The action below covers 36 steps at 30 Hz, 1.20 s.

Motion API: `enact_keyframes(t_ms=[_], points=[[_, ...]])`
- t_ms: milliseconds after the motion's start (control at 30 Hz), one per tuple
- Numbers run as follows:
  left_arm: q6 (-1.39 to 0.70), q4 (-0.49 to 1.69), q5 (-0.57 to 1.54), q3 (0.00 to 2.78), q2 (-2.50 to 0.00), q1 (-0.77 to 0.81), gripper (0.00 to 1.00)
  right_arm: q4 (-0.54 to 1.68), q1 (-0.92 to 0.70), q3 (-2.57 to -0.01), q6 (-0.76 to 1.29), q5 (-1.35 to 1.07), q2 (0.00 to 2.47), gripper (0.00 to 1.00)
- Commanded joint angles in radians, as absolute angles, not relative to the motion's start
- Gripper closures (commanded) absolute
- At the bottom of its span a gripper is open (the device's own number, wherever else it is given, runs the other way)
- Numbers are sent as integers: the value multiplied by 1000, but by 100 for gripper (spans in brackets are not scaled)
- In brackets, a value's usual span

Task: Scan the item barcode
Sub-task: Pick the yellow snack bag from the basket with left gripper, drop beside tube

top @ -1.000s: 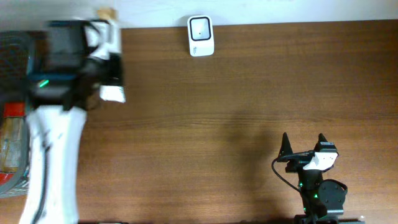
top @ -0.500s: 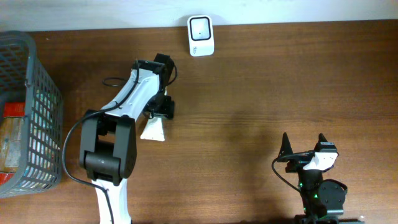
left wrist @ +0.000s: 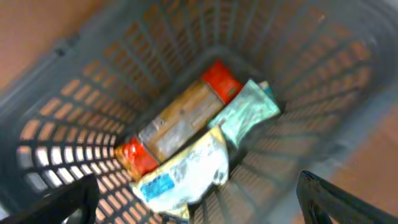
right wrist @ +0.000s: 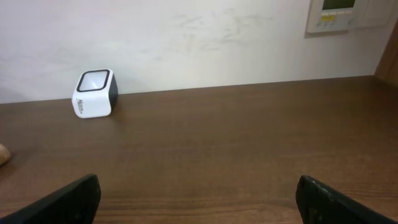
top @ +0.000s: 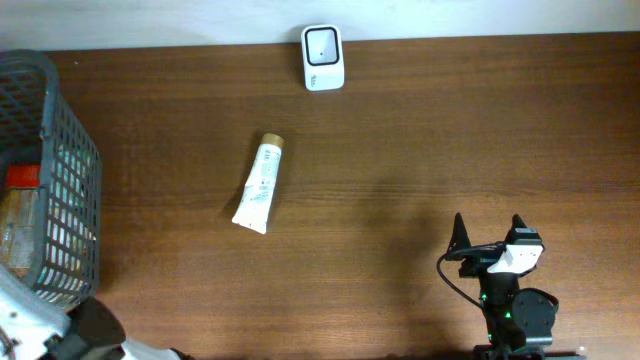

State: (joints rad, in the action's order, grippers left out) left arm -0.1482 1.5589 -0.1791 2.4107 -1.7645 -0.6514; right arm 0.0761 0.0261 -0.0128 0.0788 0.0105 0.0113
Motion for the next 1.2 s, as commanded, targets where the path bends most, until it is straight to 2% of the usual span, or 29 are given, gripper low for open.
enact_keyframes(t_ms=[0, 67, 233, 333, 400, 633, 667, 700, 767, 867, 1000, 1033, 1133, 1167], points=[[-7, 1452, 3, 2118, -1760, -780, 0, 80, 27, -6, 82, 12, 4, 1], [131, 1351, 73, 1817, -1760, -831, 0, 80, 27, -6, 83, 12, 4, 1], [231, 1098, 68, 1432, -1769, -845, 1, 80, 27, -6, 82, 12, 4, 1], [246, 997, 69, 1375, -1770, -845, 1, 80, 27, -6, 82, 12, 4, 1], [355, 965, 144, 1372, -1786, -845, 1, 80, 27, -6, 82, 12, 4, 1], [358, 943, 143, 1372, -1950, -844, 1, 80, 27, -6, 82, 12, 4, 1], [358, 944, 143, 1372, -1966, -844, 8, 80, 27, -6, 83, 12, 4, 1], [358, 943, 143, 1372, -1980, -844, 43, 80, 27, -6, 82, 12, 4, 1], [357, 940, 134, 1379, -1980, -844, 100, 80, 27, -6, 82, 12, 4, 1], [357, 1050, 131, 1540, -1979, -845, 100, 80, 27, -6, 82, 12, 4, 1], [266, 1285, 140, 2043, -1979, -844, 100, 80, 27, -6, 82, 12, 4, 1], [239, 1364, 213, 2231, -1979, -844, 100, 80, 27, -6, 82, 12, 4, 1], [168, 1511, 453, 2569, -1979, -834, 100, 80, 27, -6, 82, 12, 4, 1], [169, 1595, 537, 2704, -1978, -790, 100, 80, 27, -6, 82, 12, 4, 1]])
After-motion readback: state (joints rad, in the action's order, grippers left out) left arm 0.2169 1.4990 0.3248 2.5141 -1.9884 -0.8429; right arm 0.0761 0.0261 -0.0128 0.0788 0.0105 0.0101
